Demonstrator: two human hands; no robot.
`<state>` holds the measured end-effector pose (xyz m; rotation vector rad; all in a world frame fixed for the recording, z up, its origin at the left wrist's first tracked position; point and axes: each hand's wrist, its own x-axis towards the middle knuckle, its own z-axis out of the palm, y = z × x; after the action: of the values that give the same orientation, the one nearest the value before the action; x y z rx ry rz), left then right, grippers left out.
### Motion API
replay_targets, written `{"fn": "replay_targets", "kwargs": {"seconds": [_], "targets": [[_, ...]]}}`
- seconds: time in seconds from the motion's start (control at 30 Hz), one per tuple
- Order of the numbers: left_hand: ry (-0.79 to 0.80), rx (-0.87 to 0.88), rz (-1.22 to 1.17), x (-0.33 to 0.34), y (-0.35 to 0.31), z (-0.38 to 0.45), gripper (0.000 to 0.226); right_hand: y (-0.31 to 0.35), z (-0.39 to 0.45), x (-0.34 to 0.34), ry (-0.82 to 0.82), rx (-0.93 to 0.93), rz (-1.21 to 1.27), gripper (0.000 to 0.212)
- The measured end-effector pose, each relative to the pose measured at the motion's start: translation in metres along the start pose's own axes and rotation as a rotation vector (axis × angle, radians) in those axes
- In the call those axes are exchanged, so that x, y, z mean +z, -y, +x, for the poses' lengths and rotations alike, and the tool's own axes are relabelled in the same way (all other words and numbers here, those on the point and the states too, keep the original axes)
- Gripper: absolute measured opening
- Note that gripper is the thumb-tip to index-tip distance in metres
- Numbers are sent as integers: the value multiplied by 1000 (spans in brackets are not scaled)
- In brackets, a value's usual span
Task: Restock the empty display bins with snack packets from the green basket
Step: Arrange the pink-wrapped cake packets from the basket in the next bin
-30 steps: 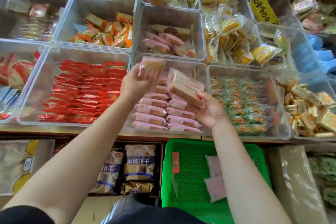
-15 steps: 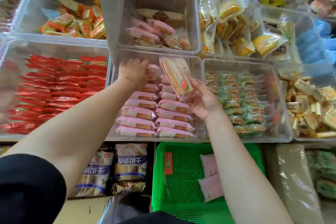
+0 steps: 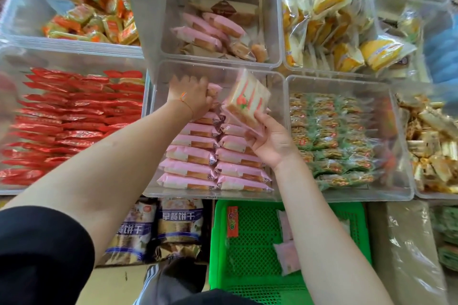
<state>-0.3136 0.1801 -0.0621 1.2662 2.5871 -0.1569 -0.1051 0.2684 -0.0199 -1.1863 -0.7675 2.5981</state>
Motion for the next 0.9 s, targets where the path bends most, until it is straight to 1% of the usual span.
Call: {"fn": "replay_targets", "kwargs": {"seconds": [0.07,0.1,0.13,0.2,0.23,0.27,0.33,0.37,0.4,0.47,0.5,0.53,0.57,0.6,0.63,0.67,0.7,0.77,0.83,0.9], "targets": [[7,4,-7,2,0,-2,44,5,1,-1,117,16,-29,48],[-30,-3,-43,3,0,-5,44,8,2,-1,176,17,-29,53],[-107,-2,-85,4,1,-11,43,11,3,-1,232,25,-17,58],[-379,39,-94,7,4,-28,29,17,3,4,295,32,11,59],[-490,73,-75,11,4,-37,21,20,3,7,291,28,30,59],[-528,119,-64,15,3,-45,16,21,5,10,267,20,45,60],[-447,195,-70,22,4,-53,5,23,14,15,149,-71,1,60],[-400,202,-65,24,5,-54,4,25,18,19,48,-164,-91,56],[-369,193,-56,26,8,-52,7,28,20,24,-45,-290,-245,51],[-327,163,-56,24,13,-47,10,38,24,31,-180,-566,-670,42],[-304,149,-56,21,14,-44,9,44,27,33,-204,-679,-931,37],[-276,136,-55,17,13,-40,8,49,31,34,-231,-759,-1245,32],[-236,122,-43,14,11,-36,10,52,33,35,-299,-812,-1584,29],[-192,106,-20,10,9,-32,14,52,34,38,-384,-829,-1872,30],[-153,95,11,6,6,-29,18,51,37,42,-458,-820,-2060,34],[-114,87,42,3,3,-27,19,47,38,47,-508,-801,-2173,36],[-91,83,64,0,1,-26,20,42,44,50,-519,-768,-2259,37],[-63,98,116,-4,-3,-26,21,30,57,54,-480,-700,-2367,34],[-54,136,178,-8,-2,-27,24,24,67,50,-442,-668,-2352,32],[-54,159,200,-11,2,-31,25,21,73,41,-415,-701,-2286,34]]}}
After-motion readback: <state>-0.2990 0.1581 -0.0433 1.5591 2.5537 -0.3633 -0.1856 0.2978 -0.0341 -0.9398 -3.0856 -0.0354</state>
